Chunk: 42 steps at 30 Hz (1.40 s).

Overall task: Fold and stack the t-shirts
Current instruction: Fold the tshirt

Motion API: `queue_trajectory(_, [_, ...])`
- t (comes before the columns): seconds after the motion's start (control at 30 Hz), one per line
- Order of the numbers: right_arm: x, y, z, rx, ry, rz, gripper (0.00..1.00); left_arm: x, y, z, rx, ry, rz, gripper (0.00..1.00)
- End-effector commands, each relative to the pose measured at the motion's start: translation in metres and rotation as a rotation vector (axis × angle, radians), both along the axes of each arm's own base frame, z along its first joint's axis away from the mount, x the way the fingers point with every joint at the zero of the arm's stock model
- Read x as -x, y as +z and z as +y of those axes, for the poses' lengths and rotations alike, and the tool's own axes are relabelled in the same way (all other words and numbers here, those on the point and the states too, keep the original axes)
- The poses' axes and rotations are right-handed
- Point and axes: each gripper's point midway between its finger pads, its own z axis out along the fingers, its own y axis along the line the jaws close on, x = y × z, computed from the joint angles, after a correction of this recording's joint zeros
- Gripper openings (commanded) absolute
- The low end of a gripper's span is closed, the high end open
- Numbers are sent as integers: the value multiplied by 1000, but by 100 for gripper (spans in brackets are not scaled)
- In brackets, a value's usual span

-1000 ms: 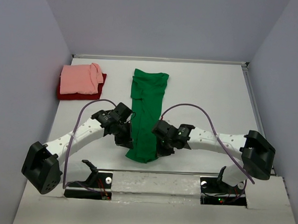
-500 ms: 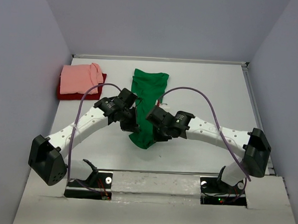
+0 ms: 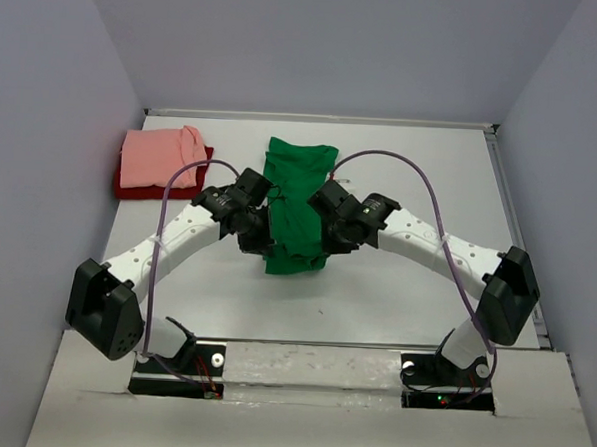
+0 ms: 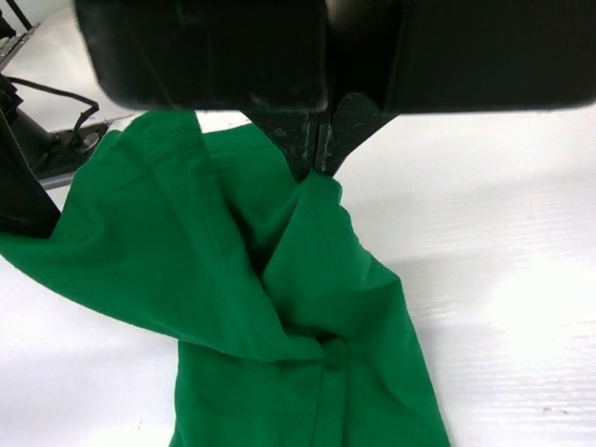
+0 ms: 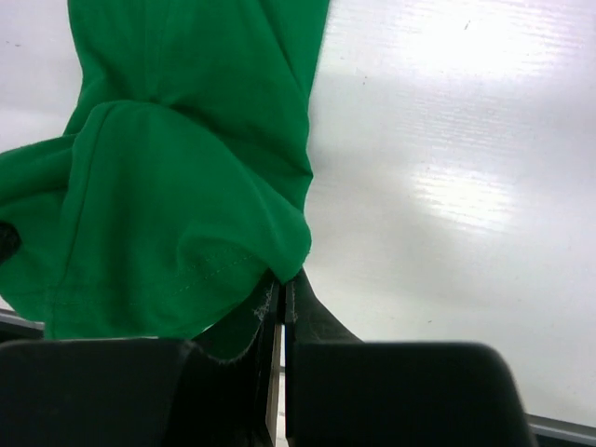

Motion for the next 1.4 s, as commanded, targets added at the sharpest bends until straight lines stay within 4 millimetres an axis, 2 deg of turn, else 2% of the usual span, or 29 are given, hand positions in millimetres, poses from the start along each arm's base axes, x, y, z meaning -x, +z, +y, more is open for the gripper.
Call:
queue_trajectory(0.0, [-15,6,9,6,88,-27,0,-19,5,2,4,4,-39,0])
queue_trajectory(0.23, [-28,-5,14,19,136,-6,0,-46,4,9,17,32,-52,0])
queue_trajectory(0.43, [-52,0,10,22,144,-30,0,-70,10,8,32,39,-77,0])
queue_trajectory(0.7, [-82,8,8,18,173,-47,0,-87,7,3,46,25,-80,0])
queue_trajectory(1.0, [-113,9,1,11,208,-48,0,-109,9,10,38,39,-81,0])
queue_trajectory(1.23, [-137,0,-2,1,239,-32,0,-135,2,16,35,57,-73,0])
queue_trajectory(1.27, [-138,-1,0,-2,248,-30,0,-141,6,15,46,58,-83,0])
queue_trajectory(1.33, [-150,-5,-5,1,231,-28,0,-149,0,11,50,57,-72,0])
queue_trajectory(1.37, [-148,-5,2,-23,261,-16,0,-157,3,10,56,60,-80,0])
